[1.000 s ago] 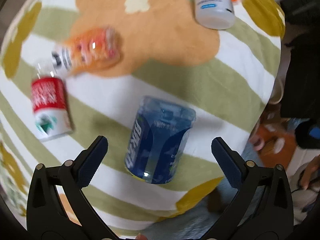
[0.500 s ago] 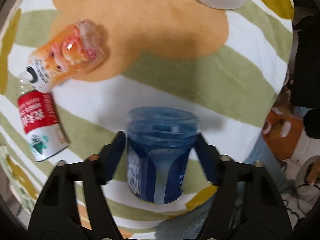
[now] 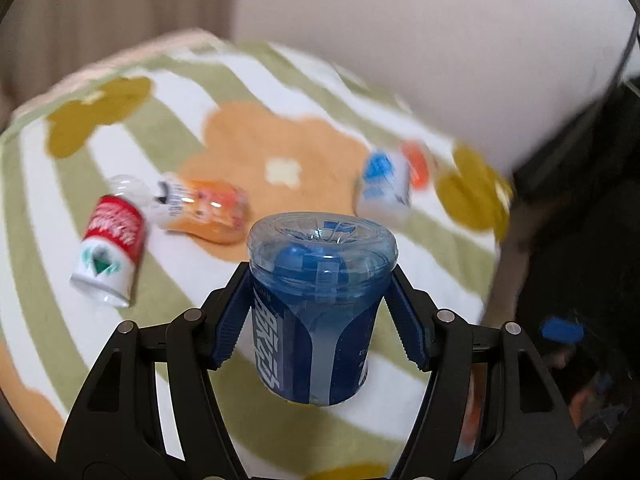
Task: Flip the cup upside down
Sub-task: 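Rotate the held cup with the left gripper until its opening faces up, then lower the upright cup onto the blanket and open the left gripper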
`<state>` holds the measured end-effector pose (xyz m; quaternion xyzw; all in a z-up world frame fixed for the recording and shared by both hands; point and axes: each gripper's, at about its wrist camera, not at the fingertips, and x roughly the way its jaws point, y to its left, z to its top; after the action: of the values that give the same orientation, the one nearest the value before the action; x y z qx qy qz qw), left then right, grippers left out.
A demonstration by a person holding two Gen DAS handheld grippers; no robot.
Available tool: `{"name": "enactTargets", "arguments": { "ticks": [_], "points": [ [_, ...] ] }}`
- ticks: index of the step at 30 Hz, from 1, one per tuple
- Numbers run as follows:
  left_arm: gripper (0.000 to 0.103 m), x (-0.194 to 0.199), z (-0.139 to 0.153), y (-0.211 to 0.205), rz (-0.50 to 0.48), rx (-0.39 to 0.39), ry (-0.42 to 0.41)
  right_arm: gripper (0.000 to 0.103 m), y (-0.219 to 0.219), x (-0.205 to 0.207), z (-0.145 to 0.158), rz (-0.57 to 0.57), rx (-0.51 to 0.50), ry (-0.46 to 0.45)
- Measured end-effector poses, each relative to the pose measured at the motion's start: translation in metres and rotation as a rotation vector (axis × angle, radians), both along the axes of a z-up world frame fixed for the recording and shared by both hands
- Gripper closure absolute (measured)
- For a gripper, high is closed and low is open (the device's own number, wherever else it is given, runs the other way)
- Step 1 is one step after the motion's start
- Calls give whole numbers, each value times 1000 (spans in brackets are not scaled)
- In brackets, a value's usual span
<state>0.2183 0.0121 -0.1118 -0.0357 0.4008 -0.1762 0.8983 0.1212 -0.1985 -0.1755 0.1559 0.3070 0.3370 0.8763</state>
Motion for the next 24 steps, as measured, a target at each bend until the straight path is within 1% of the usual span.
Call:
{"name": "enactTargets", "arguments": {
  "ticks": [1,3,6,8,11,12,13,14,16,20,24],
  "points": [
    [41,-7,-3,2,46,0,-53,0,2,-1,-1,-1,-14,-6],
    [41,-15,-16,-1,86,5,-108,0,6,-2,-3,1,-31,-14],
    [41,-25,-35,-2,114,-2,-142,0,10,-7,-8,11,-35,-20],
    [41,-37,-49,-2,135,-16,-136,0,12,-9,-12,14,-50,-20],
    [41,-40,-70,1,156,-51,-104,0,16,-15,-17,14,-88,-31],
    [41,-44,-70,4,155,-59,-101,0,17,-16,-18,10,-107,-37],
    [41,-43,-83,0,157,-58,-103,0,18,-17,-19,7,-123,-43],
    [41,-47,-83,0,162,-37,-96,0,20,-19,-20,2,-143,-50],
    [41,-49,-90,-4,155,-24,-91,0,22,-20,-22,-6,-172,-59],
    [41,-53,-91,-11,143,11,-98,0,23,-21,-23,-14,-183,-65],
    [41,-56,-93,-12,143,29,-95,0,25,-24,-23,-33,-222,-81]
  ]
}}
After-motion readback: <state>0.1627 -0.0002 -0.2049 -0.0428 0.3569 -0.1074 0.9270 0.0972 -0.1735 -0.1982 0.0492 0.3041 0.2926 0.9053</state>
